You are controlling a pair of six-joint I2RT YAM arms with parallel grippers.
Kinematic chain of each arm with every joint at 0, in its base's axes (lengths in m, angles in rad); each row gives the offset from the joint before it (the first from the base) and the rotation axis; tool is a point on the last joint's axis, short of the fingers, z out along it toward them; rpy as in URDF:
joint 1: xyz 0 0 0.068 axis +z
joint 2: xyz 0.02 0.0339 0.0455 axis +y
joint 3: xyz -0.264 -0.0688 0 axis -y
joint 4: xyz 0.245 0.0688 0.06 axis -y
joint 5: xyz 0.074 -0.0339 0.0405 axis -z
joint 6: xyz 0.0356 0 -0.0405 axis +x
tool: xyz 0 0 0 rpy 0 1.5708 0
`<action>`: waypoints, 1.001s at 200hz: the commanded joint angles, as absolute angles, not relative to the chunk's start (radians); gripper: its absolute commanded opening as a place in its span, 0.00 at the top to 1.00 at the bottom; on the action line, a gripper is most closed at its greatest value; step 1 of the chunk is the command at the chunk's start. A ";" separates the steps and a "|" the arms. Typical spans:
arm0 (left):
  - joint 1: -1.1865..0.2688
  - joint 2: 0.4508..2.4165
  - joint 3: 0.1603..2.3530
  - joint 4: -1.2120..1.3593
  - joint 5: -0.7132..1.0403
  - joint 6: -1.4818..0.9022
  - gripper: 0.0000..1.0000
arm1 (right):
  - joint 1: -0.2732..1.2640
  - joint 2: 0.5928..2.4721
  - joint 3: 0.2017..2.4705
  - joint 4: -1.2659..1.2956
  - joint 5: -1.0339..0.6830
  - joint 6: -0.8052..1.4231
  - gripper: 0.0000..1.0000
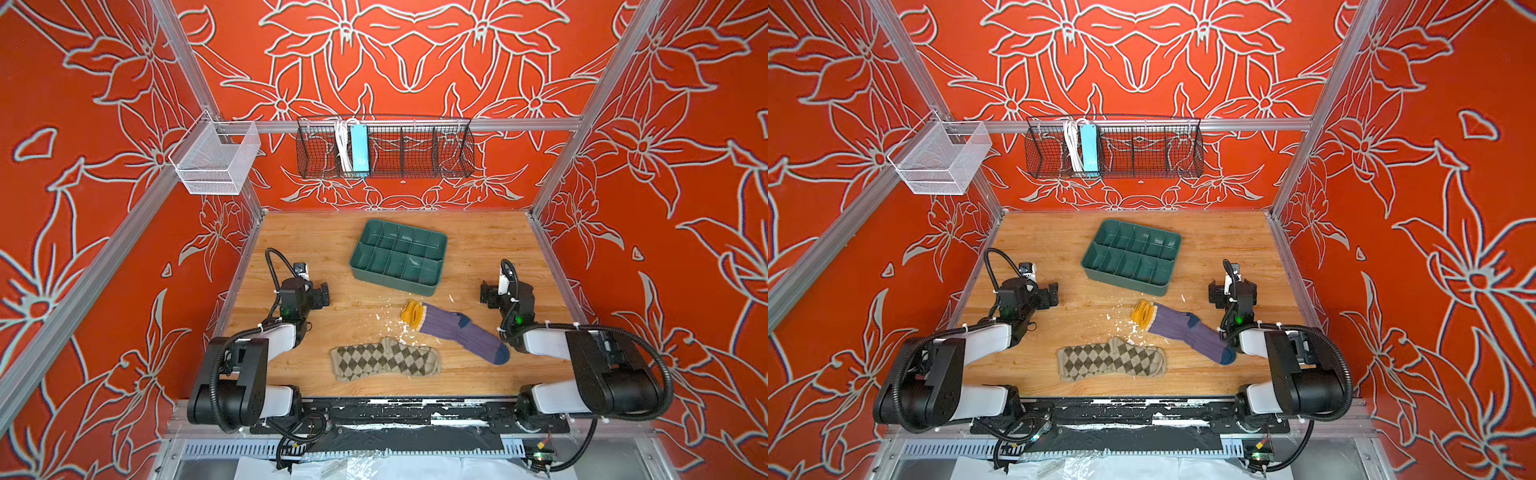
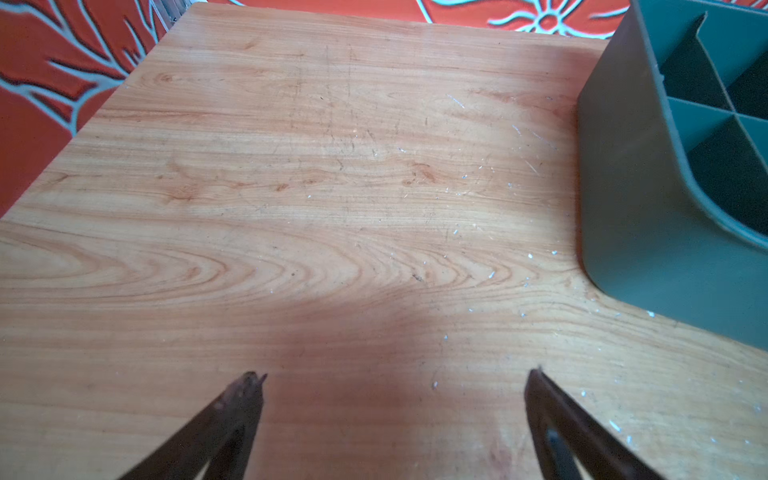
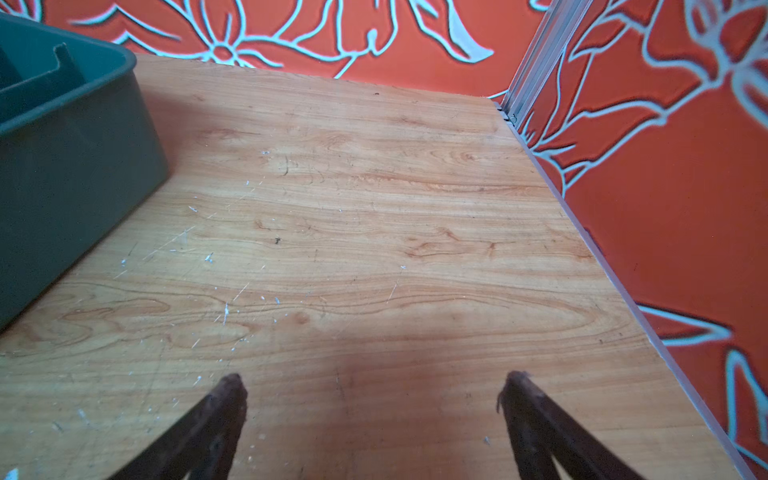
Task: Roll the socks
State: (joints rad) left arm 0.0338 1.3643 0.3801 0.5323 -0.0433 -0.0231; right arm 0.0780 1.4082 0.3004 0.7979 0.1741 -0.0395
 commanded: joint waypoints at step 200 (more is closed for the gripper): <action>0.041 1.079 0.647 0.030 -0.194 -0.176 0.03 | 0.073 1.119 0.491 0.332 0.203 0.099 0.02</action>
State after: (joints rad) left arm 0.0338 1.2179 0.5072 0.2729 -0.1204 -0.0689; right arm 0.0780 1.2583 0.3542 0.5903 0.1791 -0.0147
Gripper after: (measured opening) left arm 0.966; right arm 0.978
